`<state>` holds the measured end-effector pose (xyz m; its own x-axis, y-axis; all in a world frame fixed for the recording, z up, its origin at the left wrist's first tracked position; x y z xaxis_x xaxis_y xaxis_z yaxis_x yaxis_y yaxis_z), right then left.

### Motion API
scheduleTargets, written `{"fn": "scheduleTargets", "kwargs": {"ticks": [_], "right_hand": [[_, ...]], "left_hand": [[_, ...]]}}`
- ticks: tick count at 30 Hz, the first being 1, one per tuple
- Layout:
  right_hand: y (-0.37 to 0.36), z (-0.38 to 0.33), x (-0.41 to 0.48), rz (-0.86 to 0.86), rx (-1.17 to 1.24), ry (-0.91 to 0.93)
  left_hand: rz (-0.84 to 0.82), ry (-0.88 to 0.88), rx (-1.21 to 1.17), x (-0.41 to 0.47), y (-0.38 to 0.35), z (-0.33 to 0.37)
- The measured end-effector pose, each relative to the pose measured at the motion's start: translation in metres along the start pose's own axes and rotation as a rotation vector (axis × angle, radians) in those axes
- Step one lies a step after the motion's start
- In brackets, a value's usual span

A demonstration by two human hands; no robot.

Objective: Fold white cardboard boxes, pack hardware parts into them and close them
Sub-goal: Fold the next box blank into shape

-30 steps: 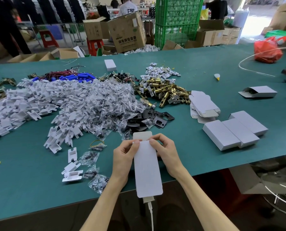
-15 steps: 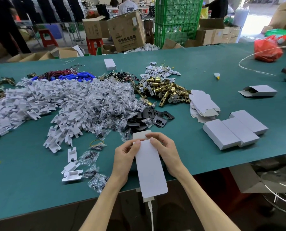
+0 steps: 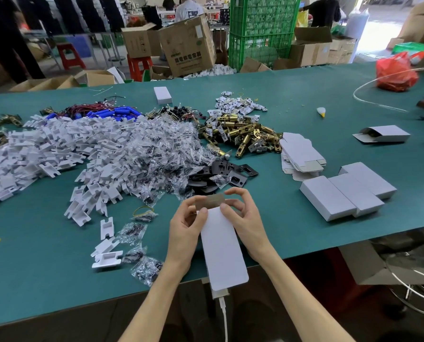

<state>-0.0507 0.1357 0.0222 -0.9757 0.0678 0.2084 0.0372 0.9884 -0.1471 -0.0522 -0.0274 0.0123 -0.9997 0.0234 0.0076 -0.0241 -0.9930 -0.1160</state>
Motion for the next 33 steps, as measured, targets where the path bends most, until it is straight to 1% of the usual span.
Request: {"fn": "scheduleTargets", "kwargs": {"ticks": [2, 4, 8, 14, 16, 20, 25, 33], "right_hand": [[-0.001, 0.001, 0.0, -0.011, 0.007, -0.002], [0.0, 0.002, 0.001, -0.007, -0.04, 0.002], [0.003, 0.007, 0.002, -0.002, -0.067, -0.016], [-0.001, 0.006, 0.003, -0.049, -0.15, -0.003], [-0.002, 0.005, 0.003, -0.052, -0.181, 0.003], [-0.002, 0.006, 0.002, -0.052, -0.141, -0.01], [-0.004, 0.01, 0.0, -0.072, -0.041, -0.059], [-0.007, 0.006, -0.001, -0.107, -0.064, -0.048]], "left_hand": [[0.007, -0.004, -0.041, 0.0, 0.001, 0.0], [0.011, 0.007, -0.062, 0.002, 0.002, -0.002], [0.028, 0.0, 0.038, 0.002, 0.002, -0.002], [0.116, 0.052, 0.058, 0.004, 0.007, -0.005], [0.12, 0.05, 0.092, 0.004, 0.007, -0.004], [0.068, 0.037, 0.108, 0.003, 0.003, -0.003], [0.052, 0.062, 0.111, 0.002, 0.003, -0.006], [0.078, 0.116, 0.148, 0.003, 0.005, -0.009]]}}
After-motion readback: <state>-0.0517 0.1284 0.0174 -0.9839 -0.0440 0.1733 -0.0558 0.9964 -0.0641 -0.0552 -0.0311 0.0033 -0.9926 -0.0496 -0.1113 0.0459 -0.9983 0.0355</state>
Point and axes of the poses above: each hand's wrist, its own x-axis towards the middle knuckle, its own y-axis out of the back of the hand, z = x × y, the point moved 10 cm from there along x, towards the middle knuckle, and after that the axes turned 7 degrees about y, right-handed, at the moved point
